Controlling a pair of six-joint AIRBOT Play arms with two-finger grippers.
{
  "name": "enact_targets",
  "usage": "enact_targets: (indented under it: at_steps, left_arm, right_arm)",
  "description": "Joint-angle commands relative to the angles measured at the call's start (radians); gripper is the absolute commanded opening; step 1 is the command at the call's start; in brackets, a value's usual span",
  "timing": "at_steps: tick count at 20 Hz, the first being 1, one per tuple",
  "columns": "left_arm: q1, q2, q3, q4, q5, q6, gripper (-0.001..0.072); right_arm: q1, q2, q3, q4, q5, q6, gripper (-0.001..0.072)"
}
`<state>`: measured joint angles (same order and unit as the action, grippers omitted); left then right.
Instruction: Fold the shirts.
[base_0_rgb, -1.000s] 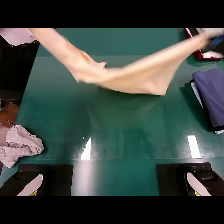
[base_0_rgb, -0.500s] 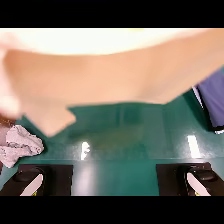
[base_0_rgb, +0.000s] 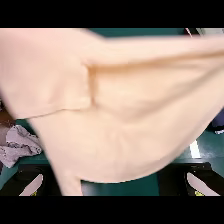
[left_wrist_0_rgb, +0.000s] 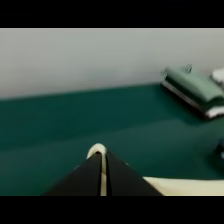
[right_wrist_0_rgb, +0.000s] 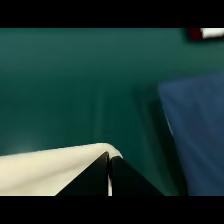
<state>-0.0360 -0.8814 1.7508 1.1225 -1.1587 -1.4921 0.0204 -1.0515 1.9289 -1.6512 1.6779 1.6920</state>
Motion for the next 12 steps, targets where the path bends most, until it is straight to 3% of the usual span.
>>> enact_targets:
  at_steps: [1,7,11,12]
  left_arm:
    - [0.000,-0.105,-0.252,0.026,-0.093,0.000,0.0027]
    - [0.000,-0.423,-0.375,-0.015,0.113,0.011,0.0027]
    - [0.001,-0.486,-0.375,-0.056,0.214,0.018,0.0054]
    - [0.005,-0.486,-0.367,-0.038,0.219,0.018,0.0373]
  right_arm:
    - [0.000,-0.164,-0.164,-0.012,0.056,-0.037,0.0016]
    - [0.000,-0.353,-0.343,0.030,-0.270,-0.048,0.0017]
    - [0.000,-0.385,-0.345,0.037,-0.419,-0.029,0.0018]
    - [0.000,-0.385,-0.333,0.036,-0.442,-0.016,0.0026]
